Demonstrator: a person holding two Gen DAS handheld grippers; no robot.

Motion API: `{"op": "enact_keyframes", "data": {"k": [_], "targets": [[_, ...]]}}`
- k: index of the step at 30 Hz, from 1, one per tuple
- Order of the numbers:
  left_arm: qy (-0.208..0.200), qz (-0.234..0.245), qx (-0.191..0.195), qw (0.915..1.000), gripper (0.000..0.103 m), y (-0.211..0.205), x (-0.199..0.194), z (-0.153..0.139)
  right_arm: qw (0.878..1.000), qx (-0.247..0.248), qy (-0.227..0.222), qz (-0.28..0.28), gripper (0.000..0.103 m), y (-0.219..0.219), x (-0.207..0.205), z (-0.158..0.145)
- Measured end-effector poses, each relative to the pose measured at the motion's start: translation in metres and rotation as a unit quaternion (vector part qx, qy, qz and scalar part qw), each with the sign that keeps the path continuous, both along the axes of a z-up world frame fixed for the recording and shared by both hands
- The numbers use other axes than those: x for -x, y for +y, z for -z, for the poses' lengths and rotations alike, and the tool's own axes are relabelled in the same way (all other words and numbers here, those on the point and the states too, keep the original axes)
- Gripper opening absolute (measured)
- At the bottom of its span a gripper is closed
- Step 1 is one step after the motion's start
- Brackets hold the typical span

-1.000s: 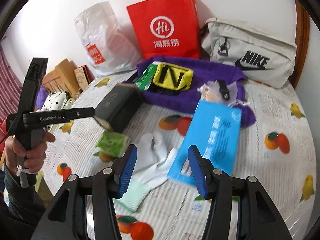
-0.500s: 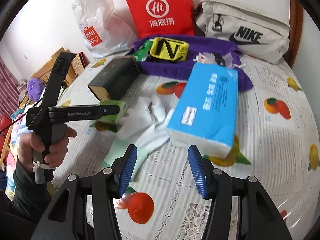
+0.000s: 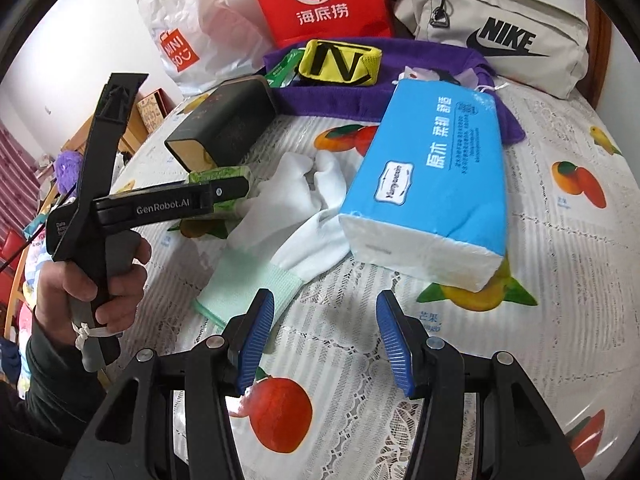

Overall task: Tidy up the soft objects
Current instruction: 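Grasp the green wet-wipe pack with the left gripper while the right gripper approaches the white glove, then lift the wet-wipe pack with the left gripper while the right gripper grasps the white glove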

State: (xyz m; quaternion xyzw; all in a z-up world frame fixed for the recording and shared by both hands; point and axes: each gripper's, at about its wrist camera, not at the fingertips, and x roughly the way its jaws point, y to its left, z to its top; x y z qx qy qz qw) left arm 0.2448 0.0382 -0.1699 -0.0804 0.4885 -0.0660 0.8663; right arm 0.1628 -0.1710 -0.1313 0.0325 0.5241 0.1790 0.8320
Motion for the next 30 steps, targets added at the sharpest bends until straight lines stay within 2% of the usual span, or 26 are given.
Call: {"op": "enact_keyframes", "data": {"k": [4,9,13,14,15,17,24,27,30], "targets": [[0.009,-0.001,0.018,0.9998,0.093,0.0,-0.002,-0.002,1.0,0.0,0.005,0.001,0.053,0.0,-0.001,0.003],[0.01,0.0,-0.051,0.9987,0.093,-0.014,-0.006,0.004,1.0,-0.001,0.005,-0.001,0.053,0.001,0.0,0.003],[0.006,-0.001,-0.057,0.9983,0.091,-0.015,-0.005,0.004,1.0,-0.004,0.002,0.0,0.053,0.003,0.001,0.002],[0.003,0.0,-0.061,0.9981,0.085,-0.014,-0.004,0.003,1.0,-0.005,0.001,0.0,0.053,0.003,0.001,0.001],[-0.002,0.003,-0.063,0.998,0.08,-0.013,-0.001,0.002,1.0,-0.005,-0.001,-0.001,0.053,0.005,0.002,0.001],[-0.002,0.01,-0.055,0.9984,0.078,-0.009,0.002,0.001,1.0,-0.004,-0.005,-0.003,0.053,0.009,0.002,0.0],[0.007,0.007,-0.051,0.9987,0.077,0.012,0.027,-0.003,1.0,-0.007,-0.014,-0.01,0.053,0.028,-0.006,0.006],[0.001,-0.006,-0.058,0.9983,0.077,0.025,0.039,-0.003,1.0,-0.014,-0.014,-0.006,0.057,0.036,-0.008,0.012],[-0.01,-0.016,-0.053,0.9984,0.078,0.036,0.049,-0.002,1.0,-0.016,-0.016,0.006,0.069,0.043,-0.01,0.018]]}}
